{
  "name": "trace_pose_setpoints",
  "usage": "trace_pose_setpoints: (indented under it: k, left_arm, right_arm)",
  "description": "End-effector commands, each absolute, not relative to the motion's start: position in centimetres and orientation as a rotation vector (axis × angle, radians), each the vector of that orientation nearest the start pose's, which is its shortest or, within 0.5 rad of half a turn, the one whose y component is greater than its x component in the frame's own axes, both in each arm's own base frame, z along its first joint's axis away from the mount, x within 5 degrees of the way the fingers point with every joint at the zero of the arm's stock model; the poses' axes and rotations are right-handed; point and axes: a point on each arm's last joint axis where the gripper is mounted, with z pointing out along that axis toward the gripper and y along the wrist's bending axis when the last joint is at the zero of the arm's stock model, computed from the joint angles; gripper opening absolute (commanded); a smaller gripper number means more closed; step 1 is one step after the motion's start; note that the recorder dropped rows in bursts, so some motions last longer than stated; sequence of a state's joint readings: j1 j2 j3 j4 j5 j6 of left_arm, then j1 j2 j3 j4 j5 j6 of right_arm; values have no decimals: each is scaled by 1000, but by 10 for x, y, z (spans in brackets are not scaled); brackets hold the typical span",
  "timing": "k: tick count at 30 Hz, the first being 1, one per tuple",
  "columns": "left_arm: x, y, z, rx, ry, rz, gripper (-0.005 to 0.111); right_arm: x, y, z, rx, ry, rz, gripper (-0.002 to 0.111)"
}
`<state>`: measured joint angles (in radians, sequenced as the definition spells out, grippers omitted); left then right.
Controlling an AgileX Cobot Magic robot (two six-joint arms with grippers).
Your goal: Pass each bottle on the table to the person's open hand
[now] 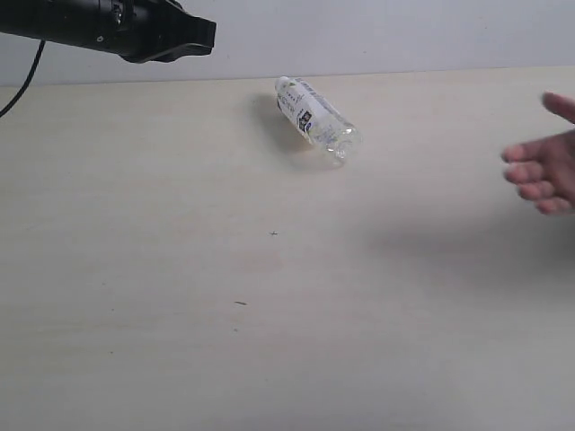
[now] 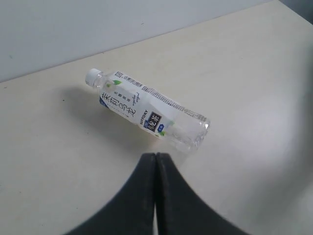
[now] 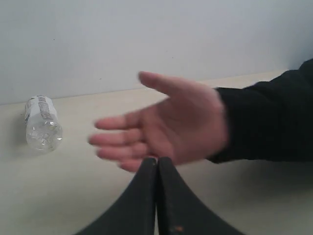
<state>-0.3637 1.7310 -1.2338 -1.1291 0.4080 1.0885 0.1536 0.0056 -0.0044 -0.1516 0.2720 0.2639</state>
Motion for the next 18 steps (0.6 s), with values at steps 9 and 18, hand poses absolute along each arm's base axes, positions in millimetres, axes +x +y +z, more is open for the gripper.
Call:
trace_pose_setpoints:
  k: [9, 18]
  left_arm:
    - [353, -171, 273, 585, 2083, -607, 0]
    - [323, -144, 291, 463, 2017, -461, 0]
  right_arm:
    - [55, 5, 190, -8, 1747, 163, 0]
    - [55, 5, 190, -8, 1747, 163, 0]
